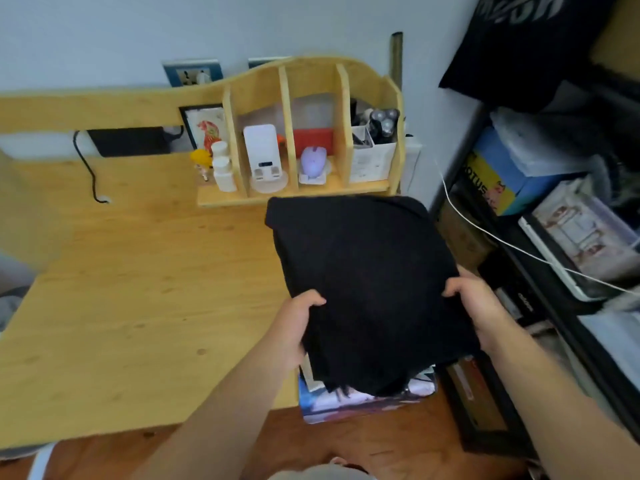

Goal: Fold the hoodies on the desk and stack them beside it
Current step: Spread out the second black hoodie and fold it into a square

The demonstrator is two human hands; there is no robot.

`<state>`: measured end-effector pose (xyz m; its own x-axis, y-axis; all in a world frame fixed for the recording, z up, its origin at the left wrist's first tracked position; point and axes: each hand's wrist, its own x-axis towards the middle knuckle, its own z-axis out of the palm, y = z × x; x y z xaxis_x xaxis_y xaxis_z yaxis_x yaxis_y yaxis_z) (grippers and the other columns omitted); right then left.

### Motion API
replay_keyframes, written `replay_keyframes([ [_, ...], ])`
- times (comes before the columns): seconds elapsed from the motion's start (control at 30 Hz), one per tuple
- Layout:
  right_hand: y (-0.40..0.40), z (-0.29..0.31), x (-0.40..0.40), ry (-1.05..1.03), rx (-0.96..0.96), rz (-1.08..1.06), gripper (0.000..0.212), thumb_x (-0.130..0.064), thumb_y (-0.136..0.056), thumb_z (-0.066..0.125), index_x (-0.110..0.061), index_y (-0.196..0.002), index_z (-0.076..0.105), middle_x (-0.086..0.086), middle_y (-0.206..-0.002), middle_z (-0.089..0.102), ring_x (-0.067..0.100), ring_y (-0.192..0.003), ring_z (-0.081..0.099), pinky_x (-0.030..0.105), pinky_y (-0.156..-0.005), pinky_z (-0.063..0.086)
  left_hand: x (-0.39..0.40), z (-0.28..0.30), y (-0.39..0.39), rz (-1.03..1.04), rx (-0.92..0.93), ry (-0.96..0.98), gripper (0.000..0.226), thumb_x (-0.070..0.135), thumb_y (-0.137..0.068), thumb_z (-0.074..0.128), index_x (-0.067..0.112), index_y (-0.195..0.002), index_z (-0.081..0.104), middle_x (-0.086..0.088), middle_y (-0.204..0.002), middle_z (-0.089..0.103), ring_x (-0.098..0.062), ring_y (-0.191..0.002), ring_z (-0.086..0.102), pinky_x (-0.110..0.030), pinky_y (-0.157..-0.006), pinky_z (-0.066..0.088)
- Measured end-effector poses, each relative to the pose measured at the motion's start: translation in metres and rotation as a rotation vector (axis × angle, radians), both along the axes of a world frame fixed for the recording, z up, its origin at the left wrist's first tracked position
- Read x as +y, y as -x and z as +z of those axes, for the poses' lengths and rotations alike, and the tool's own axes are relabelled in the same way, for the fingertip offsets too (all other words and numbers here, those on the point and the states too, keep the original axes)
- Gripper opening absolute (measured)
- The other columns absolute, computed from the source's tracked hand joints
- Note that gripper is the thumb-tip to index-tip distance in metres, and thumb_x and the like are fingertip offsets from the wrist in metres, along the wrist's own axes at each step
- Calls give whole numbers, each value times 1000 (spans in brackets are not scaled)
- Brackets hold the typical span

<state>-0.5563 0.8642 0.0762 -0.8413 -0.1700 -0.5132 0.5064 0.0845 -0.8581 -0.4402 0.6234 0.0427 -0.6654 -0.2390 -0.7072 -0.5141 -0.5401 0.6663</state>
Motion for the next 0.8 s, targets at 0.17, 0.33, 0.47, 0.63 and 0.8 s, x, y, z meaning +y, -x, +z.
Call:
replay_keyframes([
  [0.17,1,-59,11,-238,-73,133,78,-6,-70,50,-41,-139,52,2,-122,68,31,-110,65,53,-97,53,32,-50,14,94,-6,358,41,24,-97,59,25,-135,43,6,-123,64,-17,-109,63,-37,-95,51],
  [0.33,6,-28,0,-304,86,96,66,1,-81,53,-38,-134,58,-3,-117,67,22,-107,64,46,-95,54,33,-28,27,99,162,502,34,22,-99,63,30,-131,55,15,-120,69,-11,-113,65,-42,-104,50],
  [0.47,14,-23,-17,-303,152,30,57,-6,-83,53,-40,-129,58,-7,-114,67,18,-103,64,41,-92,55,9,-22,39,87,234,636,39,28,-103,55,33,-141,49,16,-130,65,-10,-119,61,-38,-103,47],
  [0.63,28,-42,-33,-543,80,141,71,-18,-82,53,-34,-150,39,8,-141,54,33,-126,51,46,-107,44,-13,-46,47,-294,-271,807,66,46,-104,45,11,-155,21,-18,-153,36,-40,-132,47,-45,-105,43],
  [0.8,43,-12,-58,-765,735,171,65,-14,-93,53,-21,-155,35,10,-160,28,33,-145,22,46,-121,23,-11,-18,64,-258,70,1617,69,36,-98,54,26,-160,25,-15,-163,22,-37,-149,21,-53,-119,29],
])
